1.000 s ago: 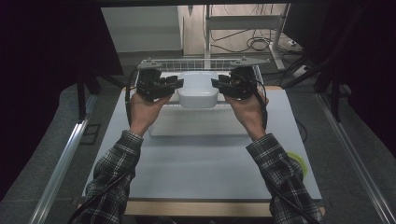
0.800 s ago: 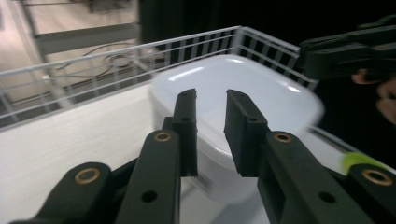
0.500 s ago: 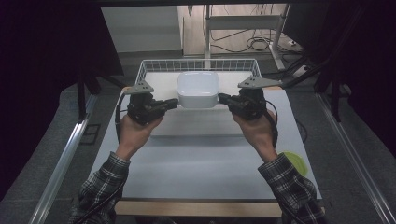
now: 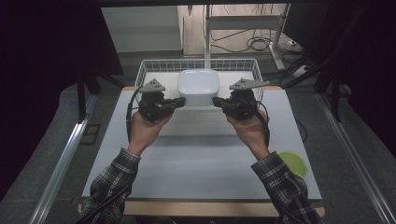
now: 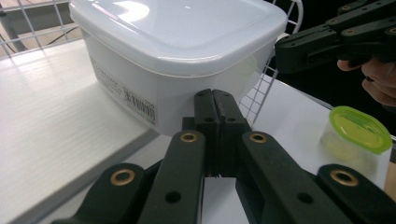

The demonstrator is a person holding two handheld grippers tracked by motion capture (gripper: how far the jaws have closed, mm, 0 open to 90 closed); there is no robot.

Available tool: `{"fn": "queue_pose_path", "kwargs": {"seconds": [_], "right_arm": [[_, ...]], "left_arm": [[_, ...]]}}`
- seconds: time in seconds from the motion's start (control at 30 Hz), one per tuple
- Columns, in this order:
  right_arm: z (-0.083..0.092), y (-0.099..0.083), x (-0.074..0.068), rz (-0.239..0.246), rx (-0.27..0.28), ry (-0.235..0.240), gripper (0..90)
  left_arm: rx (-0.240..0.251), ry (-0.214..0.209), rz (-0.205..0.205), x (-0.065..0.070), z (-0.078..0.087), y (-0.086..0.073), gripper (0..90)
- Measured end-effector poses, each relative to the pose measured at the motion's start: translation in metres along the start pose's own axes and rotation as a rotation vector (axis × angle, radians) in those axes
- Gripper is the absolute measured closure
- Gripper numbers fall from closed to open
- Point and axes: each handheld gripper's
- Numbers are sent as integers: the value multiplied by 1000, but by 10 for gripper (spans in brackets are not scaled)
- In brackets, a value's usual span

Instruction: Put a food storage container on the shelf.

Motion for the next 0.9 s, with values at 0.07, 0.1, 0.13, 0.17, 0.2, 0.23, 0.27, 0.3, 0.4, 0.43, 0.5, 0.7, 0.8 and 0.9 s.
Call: {"fn": "queue_pose_path", "kwargs": {"seconds": [0.07,0.1,0.13,0.17,0.2,0.23,0.27,0.3,0.4,0.43,0.5,0.7,0.8,0.9], "right_arm": [[-2,0,3,-7,-4,-7,897],[-4,1,4,-10,-6,-9,897],[-5,1,5,-9,-9,-14,897],[-6,1,6,-13,-10,-16,897],[-7,1,8,-18,-10,-18,897],[-8,2,9,-22,-10,-19,897],[-9,2,10,-21,-11,-21,897],[-10,2,11,-22,-14,-23,897],[-14,2,14,-31,-16,-31,896],[-15,2,15,-36,-17,-34,896],[-17,2,16,-43,-17,-40,896],[-23,1,21,-64,-18,-47,895],[-25,0,23,-75,-21,-50,895],[-26,0,24,-79,-18,-46,895]], "left_arm": [[-4,3,6,-3,-3,4,899],[-2,7,11,-4,-4,5,899],[-2,6,15,-6,-6,6,899],[-3,5,19,-7,-7,8,899],[-4,8,22,-8,-9,9,899],[-4,7,24,-9,-10,10,898],[-4,6,25,-9,-11,10,898],[-6,9,25,-10,-12,11,899],[-7,18,24,-10,-16,13,899],[-6,20,28,-11,-17,13,898],[-10,19,32,-12,-18,14,898],[-18,32,35,-15,-24,16,898],[-17,36,40,-17,-25,16,898],[-17,27,37,-16,-23,15,898]]}}
Point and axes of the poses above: each handheld gripper's, and its own axes: z roughly backward along the jaws, y roughly out of its top, x roughly to its right, and after that the axes turned 15 degrees about z, right-handed
